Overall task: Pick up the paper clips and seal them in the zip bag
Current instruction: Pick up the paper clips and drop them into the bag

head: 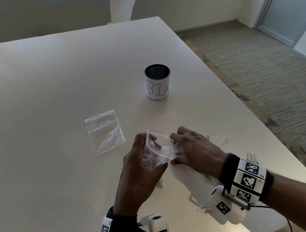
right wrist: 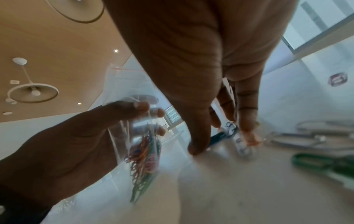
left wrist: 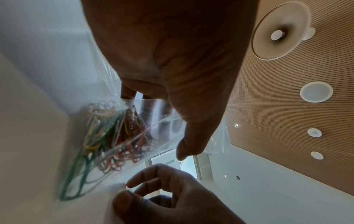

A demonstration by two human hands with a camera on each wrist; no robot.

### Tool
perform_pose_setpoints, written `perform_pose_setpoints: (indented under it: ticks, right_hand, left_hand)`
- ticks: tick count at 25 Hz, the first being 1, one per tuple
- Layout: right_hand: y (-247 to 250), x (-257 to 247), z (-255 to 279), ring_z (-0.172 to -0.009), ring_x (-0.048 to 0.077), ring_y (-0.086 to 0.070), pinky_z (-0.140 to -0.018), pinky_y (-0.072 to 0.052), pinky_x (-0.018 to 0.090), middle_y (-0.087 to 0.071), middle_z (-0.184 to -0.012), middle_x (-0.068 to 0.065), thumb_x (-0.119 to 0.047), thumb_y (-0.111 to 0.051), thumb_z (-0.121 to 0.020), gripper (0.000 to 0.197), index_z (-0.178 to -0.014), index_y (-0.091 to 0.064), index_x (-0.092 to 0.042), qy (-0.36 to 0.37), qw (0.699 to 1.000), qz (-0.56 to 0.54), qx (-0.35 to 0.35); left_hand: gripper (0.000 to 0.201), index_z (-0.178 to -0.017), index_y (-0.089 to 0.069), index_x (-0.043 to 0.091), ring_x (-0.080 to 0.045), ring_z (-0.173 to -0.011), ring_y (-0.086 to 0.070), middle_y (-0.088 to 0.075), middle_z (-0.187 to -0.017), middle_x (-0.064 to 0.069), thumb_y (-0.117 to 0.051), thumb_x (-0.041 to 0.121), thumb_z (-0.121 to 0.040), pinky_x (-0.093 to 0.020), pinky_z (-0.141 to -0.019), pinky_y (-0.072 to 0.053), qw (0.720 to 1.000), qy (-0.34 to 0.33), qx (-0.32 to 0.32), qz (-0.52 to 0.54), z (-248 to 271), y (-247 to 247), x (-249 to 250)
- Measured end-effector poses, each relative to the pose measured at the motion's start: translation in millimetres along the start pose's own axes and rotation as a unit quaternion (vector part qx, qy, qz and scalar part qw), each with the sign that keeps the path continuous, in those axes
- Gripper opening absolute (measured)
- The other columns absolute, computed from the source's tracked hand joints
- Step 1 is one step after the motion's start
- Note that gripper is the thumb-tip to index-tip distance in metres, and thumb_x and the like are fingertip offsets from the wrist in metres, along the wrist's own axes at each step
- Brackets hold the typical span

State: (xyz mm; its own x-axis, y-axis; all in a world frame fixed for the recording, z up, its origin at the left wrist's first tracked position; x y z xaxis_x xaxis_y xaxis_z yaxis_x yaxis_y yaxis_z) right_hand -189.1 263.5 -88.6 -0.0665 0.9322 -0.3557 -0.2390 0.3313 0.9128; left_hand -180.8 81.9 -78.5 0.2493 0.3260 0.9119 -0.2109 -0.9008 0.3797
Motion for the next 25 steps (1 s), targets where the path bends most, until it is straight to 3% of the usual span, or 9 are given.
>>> perform_pose_setpoints:
  ticks: [3, 7, 9, 11, 13, 17, 21, 25]
  right_hand:
    - [-4, -5, -1, -0.081, 0.018, -0.059, -0.077, -0.047, 0.028, -0.059, -0.098, 0.000, -0.018, -0.068, -0.094, 0.003, -0.095, -0.068, -0.016, 0.037, 0.999, -0.016, 0.033]
    - [-2, -5, 0, -0.077, 0.016, -0.061, -0.074, -0.051, 0.027, -0.066, -0.095, 0.000, -0.011, -0.058, -0.098, 0.017, -0.092, -0.073, -0.016, 0.069, 0.996, 0.019, 0.049]
    - [2, -4, 2, -0.076, 0.017, -0.061, -0.070, -0.045, 0.025, -0.067, -0.093, 0.002, -0.006, -0.057, -0.097, 0.018, -0.090, -0.073, -0.012, 0.069, 0.996, 0.033, 0.040]
    - [8, 0, 2, -0.072, 0.018, -0.057, -0.067, -0.041, 0.026, -0.066, -0.085, 0.003, -0.002, -0.061, -0.090, 0.019, -0.077, -0.066, -0.015, 0.057, 0.998, 0.022, 0.030]
    - [15, 11, -1, -0.069, 0.020, -0.063, -0.065, -0.051, 0.033, -0.070, -0.077, 0.001, -0.003, -0.069, -0.083, 0.018, -0.070, -0.064, -0.016, 0.035, 0.999, -0.033, 0.025]
    - [42, 21, 4, -0.073, 0.016, -0.075, -0.076, -0.064, 0.035, -0.078, -0.077, 0.001, -0.007, -0.081, -0.083, 0.007, -0.081, -0.079, -0.013, 0.003, 0.985, -0.165, 0.042]
    - [85, -7, 25, -0.078, 0.019, -0.079, -0.080, -0.065, 0.030, -0.081, -0.082, 0.005, -0.008, -0.083, -0.084, 0.007, -0.090, -0.079, -0.009, 0.038, 0.934, -0.335, 0.114]
    - [87, -45, 33, -0.079, 0.011, -0.079, -0.081, -0.065, 0.031, -0.081, -0.083, -0.001, -0.006, -0.083, -0.084, 0.010, -0.092, -0.081, -0.012, 0.102, 0.933, -0.322, 0.124]
  left_hand:
    - [0.049, -0.118, -0.056, 0.026, -0.006, -0.085, -0.072, -0.072, -0.099, 0.011, -0.087, 0.014, -0.081, -0.010, -0.068, -0.054, 1.000, 0.002, 0.001, 0.004, -1, 0, 0]
    - [0.049, -0.118, -0.056, 0.026, -0.004, -0.088, -0.072, -0.072, -0.100, 0.012, -0.087, 0.017, -0.081, -0.010, -0.069, -0.054, 1.000, 0.007, -0.001, 0.005, 0, 0, -1]
    - [0.048, -0.118, -0.056, 0.026, -0.005, -0.087, -0.073, -0.072, -0.100, 0.011, -0.086, 0.019, -0.081, -0.010, -0.069, -0.054, 1.000, 0.006, -0.001, 0.010, 0, 0, 0]
    - [0.048, -0.118, -0.057, 0.025, -0.008, -0.086, -0.073, -0.072, -0.101, 0.011, -0.085, 0.021, -0.080, -0.010, -0.069, -0.054, 1.000, 0.004, 0.000, 0.010, 1, 0, 0]
    - [0.048, -0.118, -0.057, 0.026, -0.010, -0.086, -0.073, -0.072, -0.100, 0.011, -0.085, 0.018, -0.080, -0.011, -0.069, -0.055, 1.000, 0.003, 0.000, 0.006, 0, 0, -1]
    - [0.049, -0.118, -0.056, 0.027, -0.008, -0.088, -0.073, -0.072, -0.100, 0.013, -0.086, 0.015, -0.082, -0.011, -0.070, -0.055, 1.000, 0.007, 0.001, 0.000, 1, 0, -3]
    - [0.049, -0.118, -0.057, 0.027, -0.008, -0.088, -0.073, -0.073, -0.099, 0.014, -0.087, 0.014, -0.081, -0.015, -0.070, -0.059, 1.000, 0.004, 0.002, -0.004, 0, 0, -3]
    - [0.051, -0.117, -0.056, 0.029, -0.002, -0.090, -0.073, -0.074, -0.100, 0.017, -0.086, 0.010, -0.080, -0.006, -0.070, -0.053, 1.000, -0.002, -0.002, -0.008, 1, 0, 2]
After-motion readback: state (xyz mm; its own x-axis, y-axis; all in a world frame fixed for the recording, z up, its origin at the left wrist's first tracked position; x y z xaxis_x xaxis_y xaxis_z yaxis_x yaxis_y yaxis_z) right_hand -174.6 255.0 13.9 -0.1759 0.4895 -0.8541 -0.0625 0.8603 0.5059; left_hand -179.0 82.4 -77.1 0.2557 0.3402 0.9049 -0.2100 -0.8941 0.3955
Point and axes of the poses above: each hand's wrist, its own z-axis away from the middle knuckle, its own y-axis out of the back of the hand, x = y × z, the point moved 4 cm from there along -z, towards the middle knuckle
